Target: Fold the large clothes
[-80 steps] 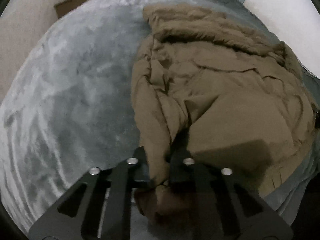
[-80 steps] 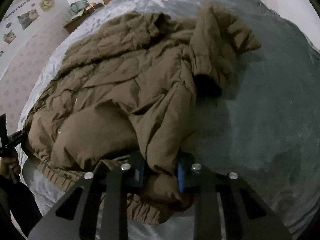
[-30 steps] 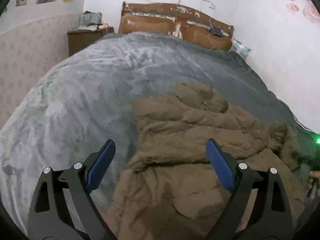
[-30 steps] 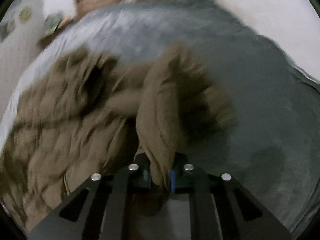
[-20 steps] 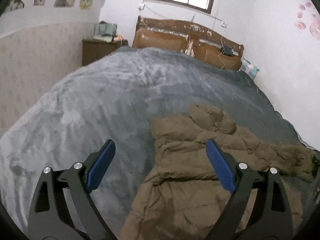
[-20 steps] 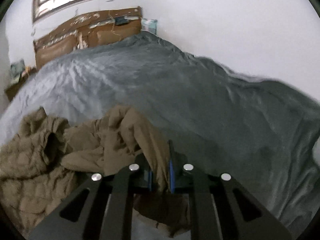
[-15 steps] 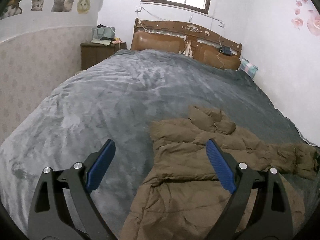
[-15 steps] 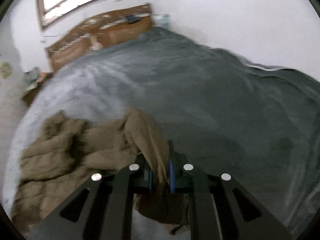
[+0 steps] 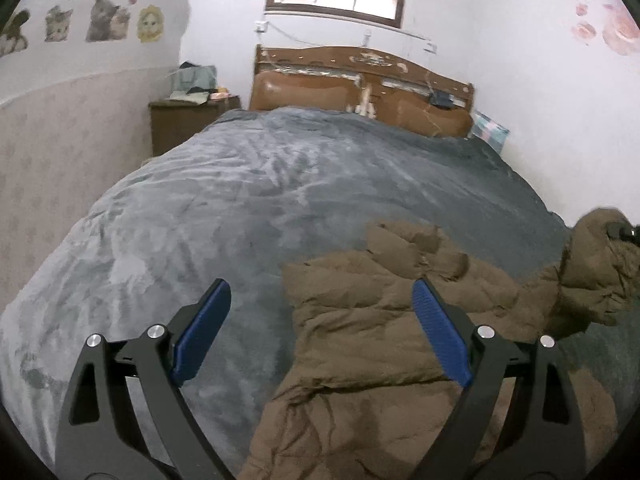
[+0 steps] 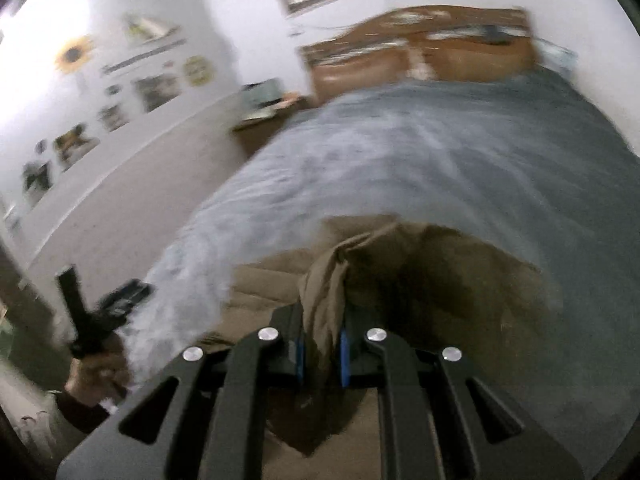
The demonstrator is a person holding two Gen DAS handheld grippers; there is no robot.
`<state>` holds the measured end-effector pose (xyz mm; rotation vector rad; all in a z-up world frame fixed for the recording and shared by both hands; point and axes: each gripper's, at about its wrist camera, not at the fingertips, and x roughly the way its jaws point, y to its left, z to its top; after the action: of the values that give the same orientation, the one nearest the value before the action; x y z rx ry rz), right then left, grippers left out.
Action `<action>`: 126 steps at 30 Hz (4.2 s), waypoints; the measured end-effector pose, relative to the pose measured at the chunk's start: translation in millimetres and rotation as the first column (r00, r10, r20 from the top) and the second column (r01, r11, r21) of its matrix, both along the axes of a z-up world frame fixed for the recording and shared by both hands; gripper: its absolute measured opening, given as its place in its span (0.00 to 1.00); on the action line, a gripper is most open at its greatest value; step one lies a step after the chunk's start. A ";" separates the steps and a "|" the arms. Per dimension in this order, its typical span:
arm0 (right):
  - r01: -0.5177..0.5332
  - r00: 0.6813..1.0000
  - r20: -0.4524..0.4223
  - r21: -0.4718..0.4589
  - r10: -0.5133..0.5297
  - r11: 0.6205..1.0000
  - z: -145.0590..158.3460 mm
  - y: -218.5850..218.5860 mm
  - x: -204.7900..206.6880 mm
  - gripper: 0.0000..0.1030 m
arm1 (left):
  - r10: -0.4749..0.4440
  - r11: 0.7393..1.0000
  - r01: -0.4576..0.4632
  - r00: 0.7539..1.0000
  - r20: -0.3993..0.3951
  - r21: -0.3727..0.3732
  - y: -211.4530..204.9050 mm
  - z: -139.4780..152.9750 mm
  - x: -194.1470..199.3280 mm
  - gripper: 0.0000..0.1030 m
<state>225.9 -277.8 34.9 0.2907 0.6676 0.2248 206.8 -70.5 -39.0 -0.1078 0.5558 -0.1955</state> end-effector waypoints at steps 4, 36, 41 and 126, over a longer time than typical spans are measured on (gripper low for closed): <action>-0.134 0.991 -0.005 -0.053 0.134 0.990 3.0 82.4 58.2 0.15 | 0.038 0.998 -0.039 0.999 -0.008 -0.039 19.1 -3.0 5.2 0.89; 0.356 0.927 -0.023 -0.252 -0.373 0.900 -59.2 -75.1 -75.2 0.91 | -0.055 0.984 0.099 0.958 -0.283 0.145 -90.8 -71.6 60.5 0.96; 0.331 0.936 -0.026 -0.272 -0.351 0.904 -62.7 -67.4 -69.2 0.91 | -0.031 0.977 0.095 0.948 -0.317 0.191 -109.1 -94.1 86.1 0.97; 0.449 0.861 -0.167 -0.193 -0.480 0.873 -108.6 -40.9 -251.1 0.98 | 0.100 0.994 -0.084 0.959 -0.267 0.070 47.7 -82.3 -131.2 0.97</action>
<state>-25.2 -318.7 -73.7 0.3279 0.7984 -0.3267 75.6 -22.8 -121.3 -0.1042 0.8261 -0.0738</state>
